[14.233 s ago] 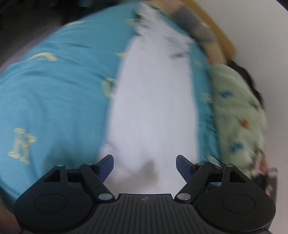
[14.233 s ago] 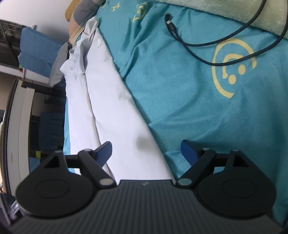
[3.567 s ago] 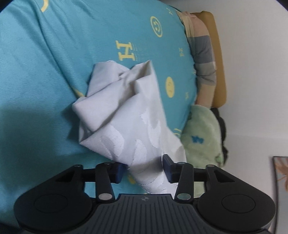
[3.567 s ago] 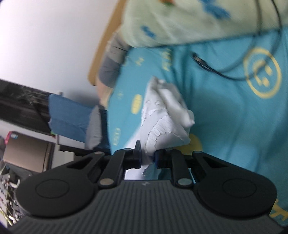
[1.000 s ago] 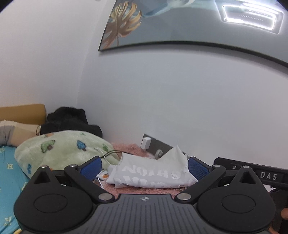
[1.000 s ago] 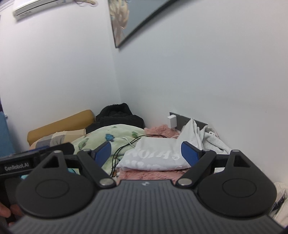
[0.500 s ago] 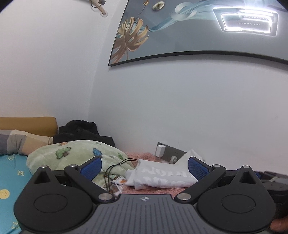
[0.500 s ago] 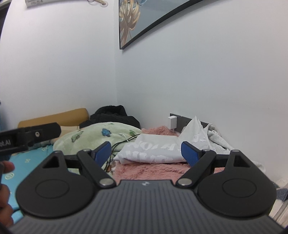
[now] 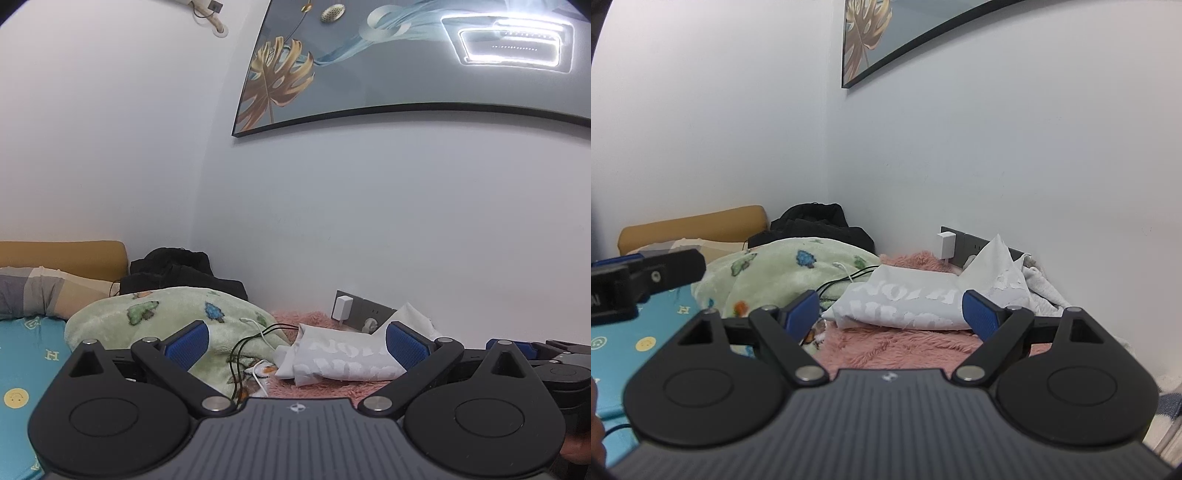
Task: Fold clothes
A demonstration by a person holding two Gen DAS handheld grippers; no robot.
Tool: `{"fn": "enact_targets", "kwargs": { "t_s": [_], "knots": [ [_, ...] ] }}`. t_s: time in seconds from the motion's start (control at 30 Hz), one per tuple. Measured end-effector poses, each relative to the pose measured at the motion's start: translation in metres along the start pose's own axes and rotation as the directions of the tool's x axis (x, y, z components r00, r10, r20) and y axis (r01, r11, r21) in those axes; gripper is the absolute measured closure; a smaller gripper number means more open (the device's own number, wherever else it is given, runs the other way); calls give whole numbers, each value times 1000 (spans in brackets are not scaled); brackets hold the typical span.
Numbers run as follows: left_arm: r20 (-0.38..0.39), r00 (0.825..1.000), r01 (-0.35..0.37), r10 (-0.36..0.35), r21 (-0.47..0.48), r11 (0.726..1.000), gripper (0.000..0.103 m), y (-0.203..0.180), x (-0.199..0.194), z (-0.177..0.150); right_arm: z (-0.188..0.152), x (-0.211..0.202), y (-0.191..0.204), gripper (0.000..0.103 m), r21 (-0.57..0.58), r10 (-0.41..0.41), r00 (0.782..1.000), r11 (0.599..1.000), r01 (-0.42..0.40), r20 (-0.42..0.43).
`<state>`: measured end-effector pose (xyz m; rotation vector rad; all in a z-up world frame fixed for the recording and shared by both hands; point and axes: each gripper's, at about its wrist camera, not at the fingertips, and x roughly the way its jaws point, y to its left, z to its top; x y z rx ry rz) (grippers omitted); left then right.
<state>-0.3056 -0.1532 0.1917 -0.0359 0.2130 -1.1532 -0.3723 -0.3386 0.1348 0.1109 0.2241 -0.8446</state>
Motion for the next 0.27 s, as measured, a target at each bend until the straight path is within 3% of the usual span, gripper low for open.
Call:
{"fn": "enact_targets", "kwargs": {
  "t_s": [0.27],
  "knots": [
    [-19,1000,-2,2,14,1000,0,0,-2,-1,-3,-5,2,17,-11,-8,1000,1000,8,-15]
  ]
}}
